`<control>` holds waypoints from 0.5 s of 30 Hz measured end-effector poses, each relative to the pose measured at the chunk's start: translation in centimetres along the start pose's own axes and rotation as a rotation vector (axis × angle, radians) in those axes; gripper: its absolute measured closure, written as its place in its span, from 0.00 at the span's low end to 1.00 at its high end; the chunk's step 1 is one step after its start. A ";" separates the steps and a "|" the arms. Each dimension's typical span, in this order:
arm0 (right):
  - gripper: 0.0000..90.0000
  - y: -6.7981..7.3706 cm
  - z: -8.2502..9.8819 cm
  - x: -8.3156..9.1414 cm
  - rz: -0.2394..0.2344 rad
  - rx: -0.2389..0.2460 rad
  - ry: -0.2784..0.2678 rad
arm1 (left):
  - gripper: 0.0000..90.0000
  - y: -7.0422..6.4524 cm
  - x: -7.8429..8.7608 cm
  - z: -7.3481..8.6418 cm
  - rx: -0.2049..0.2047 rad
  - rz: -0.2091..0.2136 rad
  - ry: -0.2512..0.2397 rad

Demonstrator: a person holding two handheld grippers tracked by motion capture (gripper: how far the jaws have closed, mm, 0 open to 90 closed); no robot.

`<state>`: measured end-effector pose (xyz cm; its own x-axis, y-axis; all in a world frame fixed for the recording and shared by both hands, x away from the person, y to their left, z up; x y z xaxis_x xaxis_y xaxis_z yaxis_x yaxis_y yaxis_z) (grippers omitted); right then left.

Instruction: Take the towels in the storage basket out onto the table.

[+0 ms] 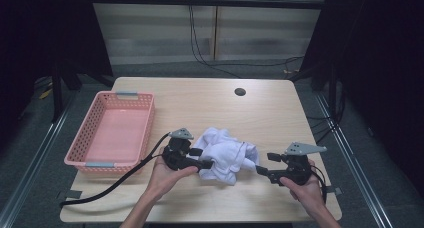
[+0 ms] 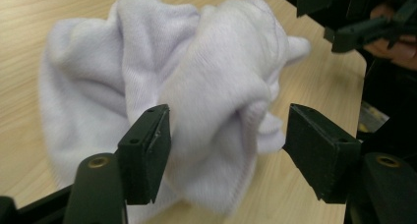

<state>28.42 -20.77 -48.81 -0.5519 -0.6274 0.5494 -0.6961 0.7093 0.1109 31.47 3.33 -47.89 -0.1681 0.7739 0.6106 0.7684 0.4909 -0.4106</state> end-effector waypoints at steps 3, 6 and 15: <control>0.48 0.8 -1.6 -0.7 -0.028 0.035 -0.011 | 0.55 -1.0 1.2 0.7 -0.002 0.022 -0.031; 0.57 1.3 -2.4 -2.1 -0.049 0.063 0.005 | 0.65 -1.8 1.4 1.5 -0.042 0.028 -0.043; 0.78 1.4 -2.0 -5.8 -0.025 0.116 0.060 | 0.59 0.8 -0.6 -1.5 -0.027 0.033 -0.112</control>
<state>31.56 -15.54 -50.19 -0.5077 -0.6214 0.5967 -0.7597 0.6495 0.0301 33.11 2.67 -47.61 -0.2088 0.8301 0.5170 0.7910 0.4543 -0.4099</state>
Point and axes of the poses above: each handheld gripper's, and its own axes: x roughly backward along the jaws, z roughly out of its underside, y roughly to its left, the point moved 8 cm from there along -x, roughly forward along the jaws, and after that the axes turned 6 degrees about x, right-handed, at the moved point
